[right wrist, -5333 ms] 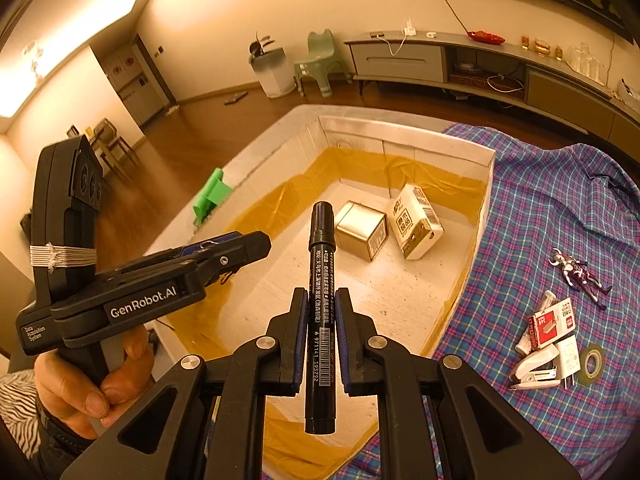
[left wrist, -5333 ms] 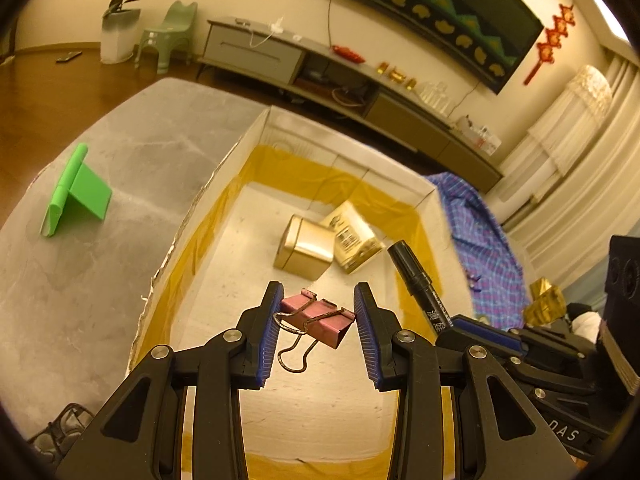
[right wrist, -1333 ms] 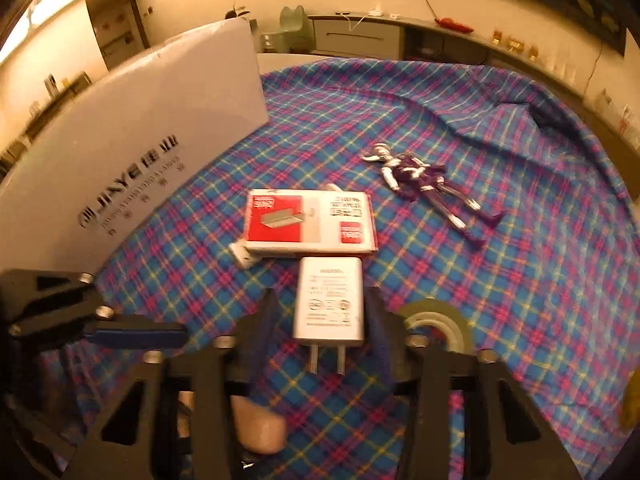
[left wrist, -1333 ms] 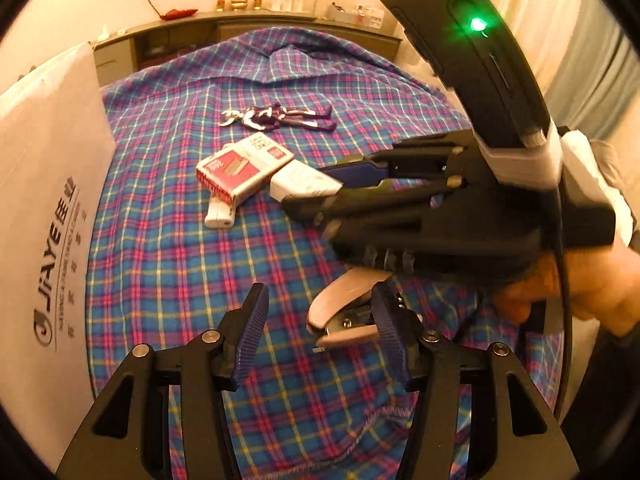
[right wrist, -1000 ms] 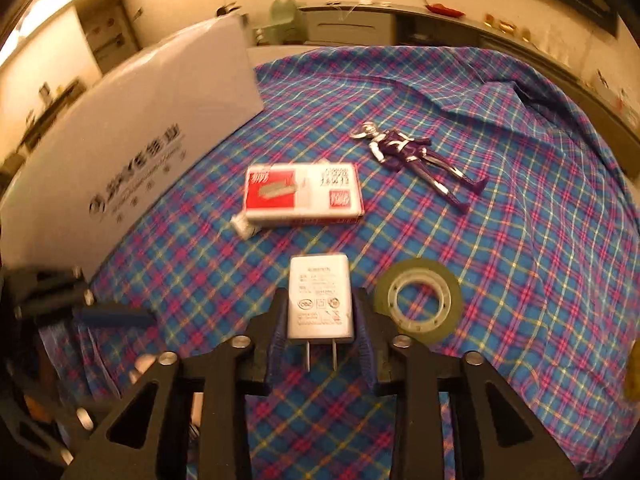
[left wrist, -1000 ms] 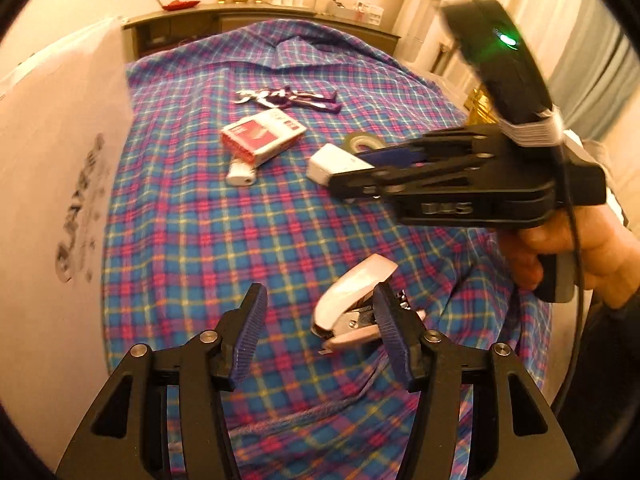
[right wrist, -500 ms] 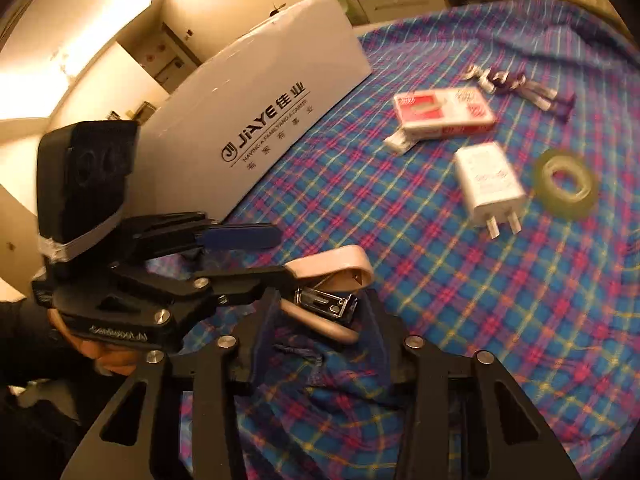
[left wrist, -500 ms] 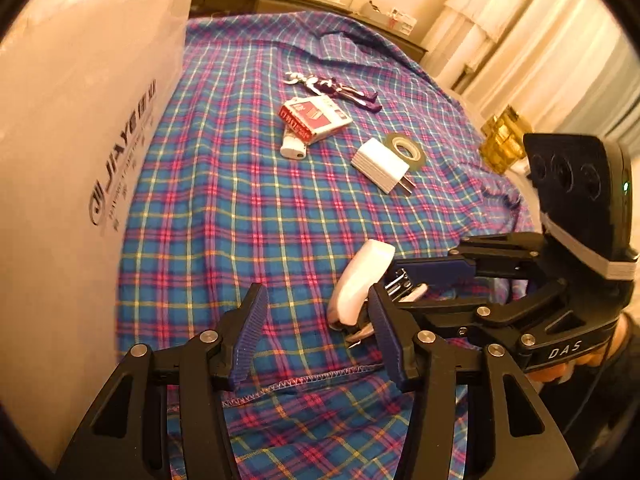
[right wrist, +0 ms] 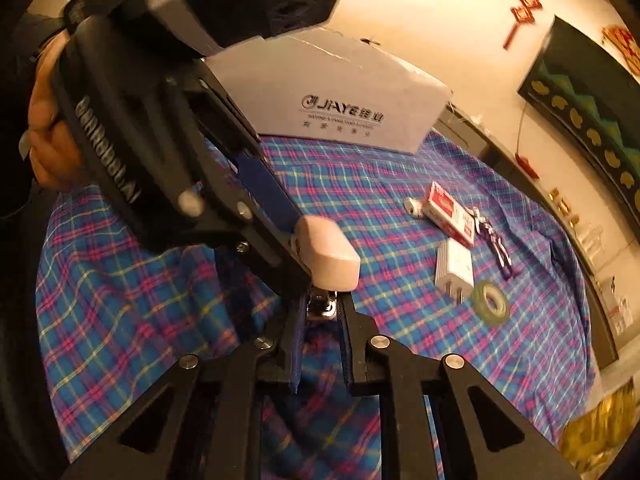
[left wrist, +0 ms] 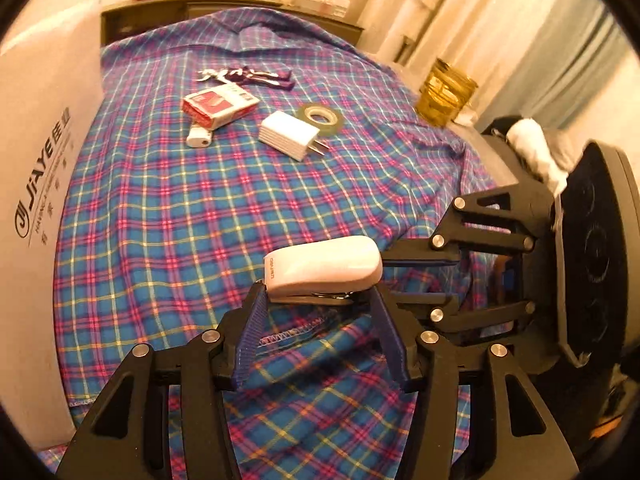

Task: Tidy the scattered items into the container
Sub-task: 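Grasp the white charger with right tool while left tool grasps the stapler, then lift the stapler upright in left tool while right tool holds the charger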

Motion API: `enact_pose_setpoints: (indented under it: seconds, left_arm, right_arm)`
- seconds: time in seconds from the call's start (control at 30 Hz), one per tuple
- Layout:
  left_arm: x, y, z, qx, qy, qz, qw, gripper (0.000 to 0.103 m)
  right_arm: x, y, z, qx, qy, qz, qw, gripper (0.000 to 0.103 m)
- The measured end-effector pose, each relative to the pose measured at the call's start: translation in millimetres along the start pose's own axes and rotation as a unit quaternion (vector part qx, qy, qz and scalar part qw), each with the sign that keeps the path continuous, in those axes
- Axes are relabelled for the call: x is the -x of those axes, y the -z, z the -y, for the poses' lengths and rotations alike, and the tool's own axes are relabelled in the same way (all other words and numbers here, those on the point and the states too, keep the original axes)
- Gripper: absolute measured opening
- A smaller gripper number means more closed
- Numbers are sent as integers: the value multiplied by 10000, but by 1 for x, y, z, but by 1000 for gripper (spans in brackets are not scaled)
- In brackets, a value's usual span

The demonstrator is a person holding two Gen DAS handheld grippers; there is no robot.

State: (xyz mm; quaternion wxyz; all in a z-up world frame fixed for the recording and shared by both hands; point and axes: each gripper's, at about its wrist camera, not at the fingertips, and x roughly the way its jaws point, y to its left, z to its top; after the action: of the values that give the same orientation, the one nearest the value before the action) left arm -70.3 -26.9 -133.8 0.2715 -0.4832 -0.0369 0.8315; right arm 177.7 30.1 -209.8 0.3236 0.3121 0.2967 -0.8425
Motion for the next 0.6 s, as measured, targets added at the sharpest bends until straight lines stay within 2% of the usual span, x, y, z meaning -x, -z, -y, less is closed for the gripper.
enact_pose_setpoints:
  seconds: [0.07, 0.17, 0.27, 0.3, 0.37, 0.43, 0.5, 0.6]
  left_arm:
    - [-2, 0, -1, 13, -77, -33, 10000, 55]
    - [-1, -2, -5, 34, -208, 58, 9998, 55]
    - [4, -9, -19, 257, -425, 308, 9983, 55]
    - [5, -11, -25, 385, -522, 364, 9972, 55]
    - [3, -12, -33, 550, -565, 320, 9964, 55]
    - [3, -10, -34, 580, -567, 311, 9962, 57]
    - [3, -9, -30, 499, -576, 266, 9967, 57]
    - [5, -9, -32, 598, -563, 290, 9962, 57]
  right_arm:
    - [0, 2, 7, -284, -230, -60, 9993, 18]
    - [-7, -4, 10, -667, -296, -153, 9972, 19]
    - [-14, -16, 8, -1104, -465, -18, 9928, 21]
    - [-17, -21, 6, -1164, -396, 3, 9924, 21]
    - [-28, -28, 3, -1177, -322, -114, 9925, 21]
    - [-28, -28, 6, -1274, -528, -130, 9904, 22]
    - [-27, -25, 15, -1569, -754, -177, 9846, 25]
    - [-24, -20, 25, -1904, -720, -194, 9789, 26]
